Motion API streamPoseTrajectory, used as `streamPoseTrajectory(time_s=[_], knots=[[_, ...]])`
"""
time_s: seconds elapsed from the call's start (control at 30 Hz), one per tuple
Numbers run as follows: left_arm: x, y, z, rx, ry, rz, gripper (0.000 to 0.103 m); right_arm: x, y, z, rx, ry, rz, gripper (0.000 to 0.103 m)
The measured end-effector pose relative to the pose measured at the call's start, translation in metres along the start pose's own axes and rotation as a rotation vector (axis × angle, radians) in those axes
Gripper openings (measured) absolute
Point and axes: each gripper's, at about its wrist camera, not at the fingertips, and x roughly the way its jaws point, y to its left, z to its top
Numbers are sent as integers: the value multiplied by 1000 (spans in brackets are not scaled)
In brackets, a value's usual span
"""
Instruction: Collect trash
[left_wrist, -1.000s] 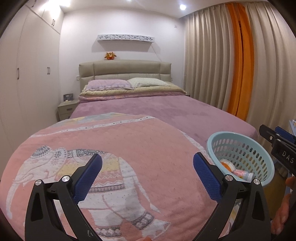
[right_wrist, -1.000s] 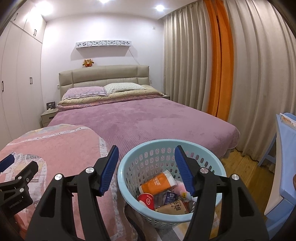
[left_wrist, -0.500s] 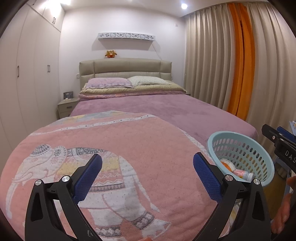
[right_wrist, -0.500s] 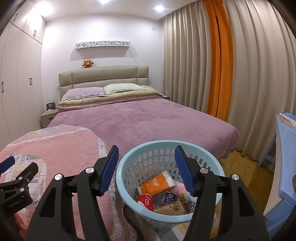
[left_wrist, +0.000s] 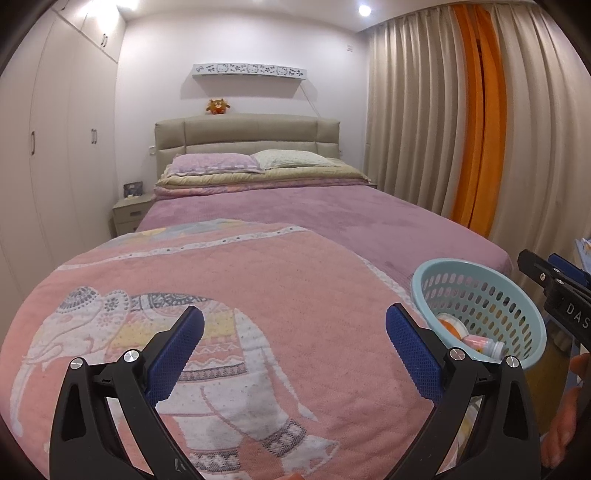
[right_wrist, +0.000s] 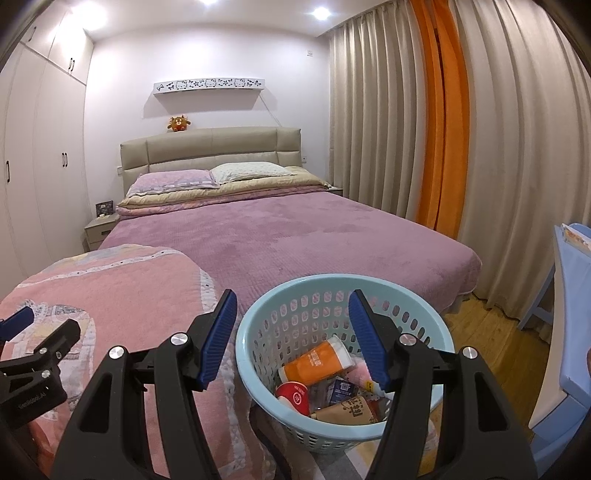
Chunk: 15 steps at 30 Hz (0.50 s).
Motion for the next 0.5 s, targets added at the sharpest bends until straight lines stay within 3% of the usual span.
streamPoseTrajectory(time_s=[0.5], knots=[[0,7,2,-11,11,5,96,2,-4,-1,3,8,1,59]])
